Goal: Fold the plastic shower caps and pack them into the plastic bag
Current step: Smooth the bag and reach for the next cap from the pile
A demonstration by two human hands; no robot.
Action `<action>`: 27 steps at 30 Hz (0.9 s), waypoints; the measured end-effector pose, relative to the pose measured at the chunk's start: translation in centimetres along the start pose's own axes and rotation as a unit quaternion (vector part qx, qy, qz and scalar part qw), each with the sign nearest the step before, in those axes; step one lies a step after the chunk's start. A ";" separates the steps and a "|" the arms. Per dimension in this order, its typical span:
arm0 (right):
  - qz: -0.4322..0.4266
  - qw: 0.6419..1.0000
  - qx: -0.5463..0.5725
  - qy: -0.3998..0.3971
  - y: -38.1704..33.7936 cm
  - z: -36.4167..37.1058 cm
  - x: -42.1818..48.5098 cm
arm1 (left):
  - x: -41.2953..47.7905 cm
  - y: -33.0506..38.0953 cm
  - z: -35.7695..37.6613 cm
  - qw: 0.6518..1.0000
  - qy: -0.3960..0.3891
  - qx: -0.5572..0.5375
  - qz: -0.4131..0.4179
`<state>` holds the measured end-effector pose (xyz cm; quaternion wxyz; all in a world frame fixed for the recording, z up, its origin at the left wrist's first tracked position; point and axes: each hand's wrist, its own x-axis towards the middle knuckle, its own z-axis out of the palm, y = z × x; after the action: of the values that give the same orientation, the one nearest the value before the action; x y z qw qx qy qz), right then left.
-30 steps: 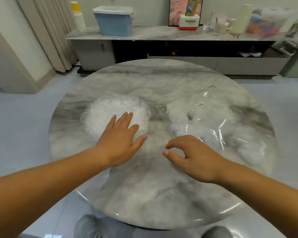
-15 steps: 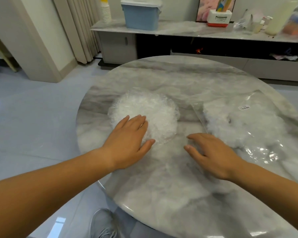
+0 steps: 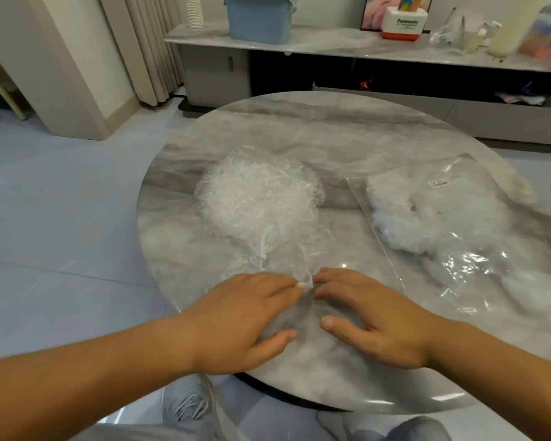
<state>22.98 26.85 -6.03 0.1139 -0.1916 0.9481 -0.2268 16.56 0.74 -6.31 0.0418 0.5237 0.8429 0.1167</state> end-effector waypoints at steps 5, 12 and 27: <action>0.002 0.999 -0.039 0.003 0.7 1.2 -0.1 | 0.8 -0.7 -0.8 0.991 -0.091 -0.006 -0.100; 0.107 0.977 0.120 0.137 0.0 1.3 2.5 | 0.4 -1.7 0.1 0.984 -0.061 -0.030 -0.167; 0.306 0.837 0.438 0.122 -1.3 -4.4 1.2 | 1.4 -1.1 0.2 0.987 -0.116 -0.072 -0.082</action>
<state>20.98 26.92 -1.75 0.1333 0.2073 0.7664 -0.5932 15.03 1.60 -6.69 0.1865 0.4581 0.8619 0.1120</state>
